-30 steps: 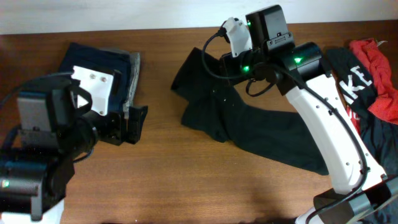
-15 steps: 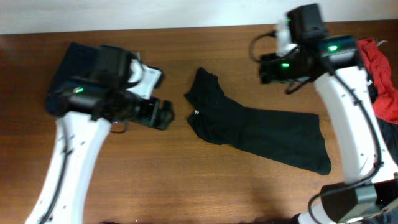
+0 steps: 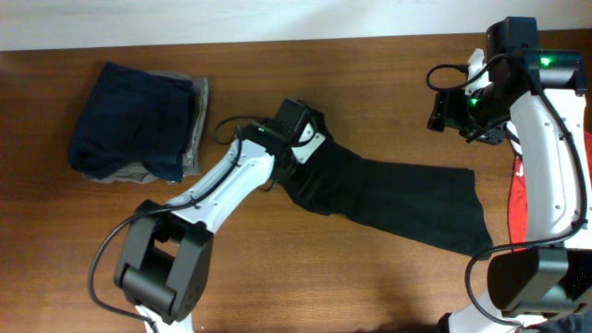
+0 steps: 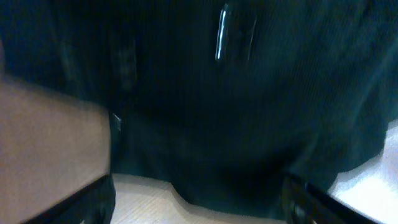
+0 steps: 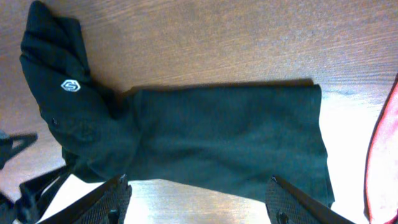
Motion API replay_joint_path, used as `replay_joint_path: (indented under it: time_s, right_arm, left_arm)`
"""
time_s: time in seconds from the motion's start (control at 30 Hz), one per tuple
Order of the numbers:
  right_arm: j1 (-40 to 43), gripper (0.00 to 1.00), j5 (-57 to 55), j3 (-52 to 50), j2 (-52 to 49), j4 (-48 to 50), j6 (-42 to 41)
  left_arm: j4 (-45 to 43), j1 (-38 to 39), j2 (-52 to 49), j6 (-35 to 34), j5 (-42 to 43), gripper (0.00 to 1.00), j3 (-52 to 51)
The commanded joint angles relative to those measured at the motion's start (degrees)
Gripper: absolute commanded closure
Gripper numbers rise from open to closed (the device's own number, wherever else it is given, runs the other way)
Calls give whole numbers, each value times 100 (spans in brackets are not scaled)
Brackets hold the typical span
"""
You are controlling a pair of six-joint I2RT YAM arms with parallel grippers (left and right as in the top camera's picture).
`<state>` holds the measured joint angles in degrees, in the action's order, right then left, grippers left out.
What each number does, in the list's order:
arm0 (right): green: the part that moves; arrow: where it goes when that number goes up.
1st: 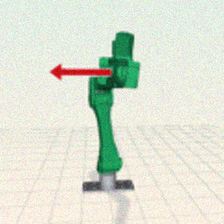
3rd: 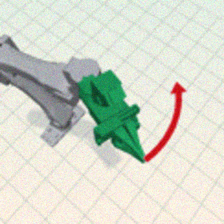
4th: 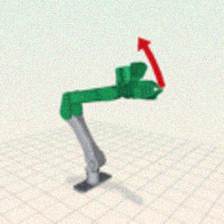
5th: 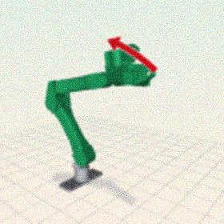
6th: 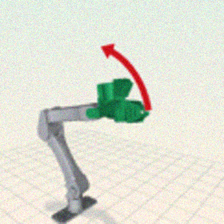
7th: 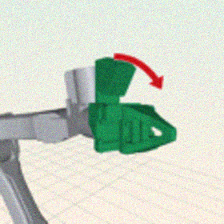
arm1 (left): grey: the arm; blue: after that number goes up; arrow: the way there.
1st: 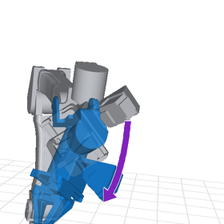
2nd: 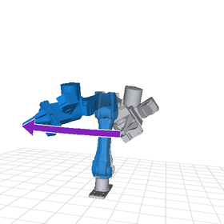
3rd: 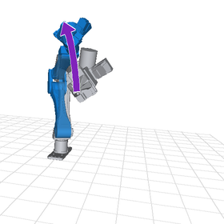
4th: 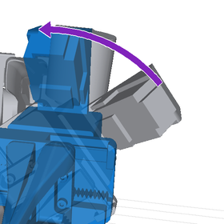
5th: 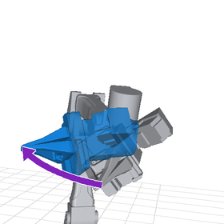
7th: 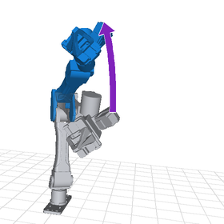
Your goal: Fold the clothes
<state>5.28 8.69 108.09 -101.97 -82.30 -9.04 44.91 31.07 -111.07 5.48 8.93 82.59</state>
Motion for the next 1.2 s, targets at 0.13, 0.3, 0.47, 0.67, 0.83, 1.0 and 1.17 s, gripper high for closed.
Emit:
replay_joint_path:
  time_s: [0.13,0.3,0.47,0.67,0.83,1.0,1.17]
  right_arm:
    - [0,26,2,-22,0,2,-24]
    - [13,25,-186,-138,0,72,-22]
    - [256,22,-181,-1445,-4,691,-28]
    - [522,22,258,-3727,-4,2312,-22]
    - [391,32,1137,-4758,-4,3716,-26]
    - [330,86,1613,-5056,4,4124,-22]
    - [345,96,2039,-4513,704,3589,433]
  left_arm:
    - [-1814,114,-476,-24,101,91,44]
    - [-1165,-199,-308,-302,-1244,100,286]
    - [-105,-1130,214,-632,-1738,100,413]
    - [341,-1276,236,-632,-1733,99,413]
    - [341,-1276,236,-634,-1733,83,413]
    - [363,-1276,254,-634,-1729,74,415]
    - [564,-1276,632,-632,-1733,100,415]
